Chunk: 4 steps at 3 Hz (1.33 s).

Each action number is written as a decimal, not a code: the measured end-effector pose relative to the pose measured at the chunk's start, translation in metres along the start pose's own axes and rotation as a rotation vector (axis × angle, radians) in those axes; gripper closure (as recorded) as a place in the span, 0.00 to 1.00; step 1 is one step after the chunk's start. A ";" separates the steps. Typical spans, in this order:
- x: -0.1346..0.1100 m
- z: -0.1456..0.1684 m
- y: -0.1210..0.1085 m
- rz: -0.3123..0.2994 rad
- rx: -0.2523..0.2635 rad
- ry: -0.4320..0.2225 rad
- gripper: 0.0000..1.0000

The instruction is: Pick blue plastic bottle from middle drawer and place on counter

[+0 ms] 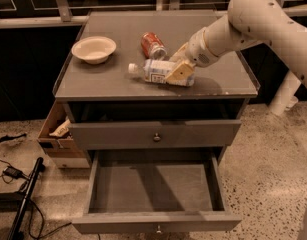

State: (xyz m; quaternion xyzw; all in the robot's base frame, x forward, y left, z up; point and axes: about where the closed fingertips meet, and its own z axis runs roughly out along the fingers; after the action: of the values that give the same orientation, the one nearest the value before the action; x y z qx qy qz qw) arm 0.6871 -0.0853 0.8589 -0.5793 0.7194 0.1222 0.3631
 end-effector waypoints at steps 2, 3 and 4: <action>0.000 0.000 0.000 0.000 0.000 0.000 0.58; 0.000 0.000 0.000 0.000 0.000 0.000 0.34; 0.000 0.000 0.000 0.000 0.000 0.000 0.11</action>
Offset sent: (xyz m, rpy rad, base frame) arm 0.0000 0.0000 0.0000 0.0000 0.0000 0.0000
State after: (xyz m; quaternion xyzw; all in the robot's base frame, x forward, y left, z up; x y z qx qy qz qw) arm 0.6871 -0.0852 0.8588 -0.5794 0.7194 0.1223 0.3631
